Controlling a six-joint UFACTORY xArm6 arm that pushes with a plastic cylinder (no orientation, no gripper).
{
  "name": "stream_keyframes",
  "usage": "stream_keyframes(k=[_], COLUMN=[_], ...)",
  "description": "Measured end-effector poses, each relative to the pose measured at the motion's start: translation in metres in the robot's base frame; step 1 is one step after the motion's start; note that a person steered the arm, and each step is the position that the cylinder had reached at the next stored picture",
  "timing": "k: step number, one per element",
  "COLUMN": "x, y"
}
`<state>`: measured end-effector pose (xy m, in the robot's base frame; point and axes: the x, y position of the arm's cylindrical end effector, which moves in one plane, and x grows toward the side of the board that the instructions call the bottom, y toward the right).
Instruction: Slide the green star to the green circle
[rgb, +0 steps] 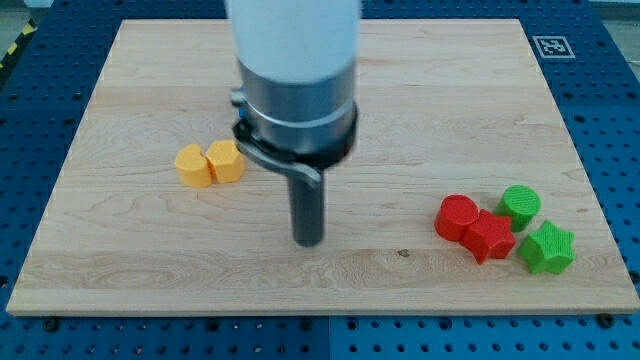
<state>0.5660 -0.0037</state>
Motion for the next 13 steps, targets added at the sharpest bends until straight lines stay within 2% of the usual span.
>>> stream_keyframes(k=[1, 3, 4, 5, 9, 10, 13], x=[0.031, 0.038, 0.038, 0.038, 0.052, 0.052, 0.052], y=[0.06, 0.106, 0.173, 0.201, 0.221, 0.259, 0.26])
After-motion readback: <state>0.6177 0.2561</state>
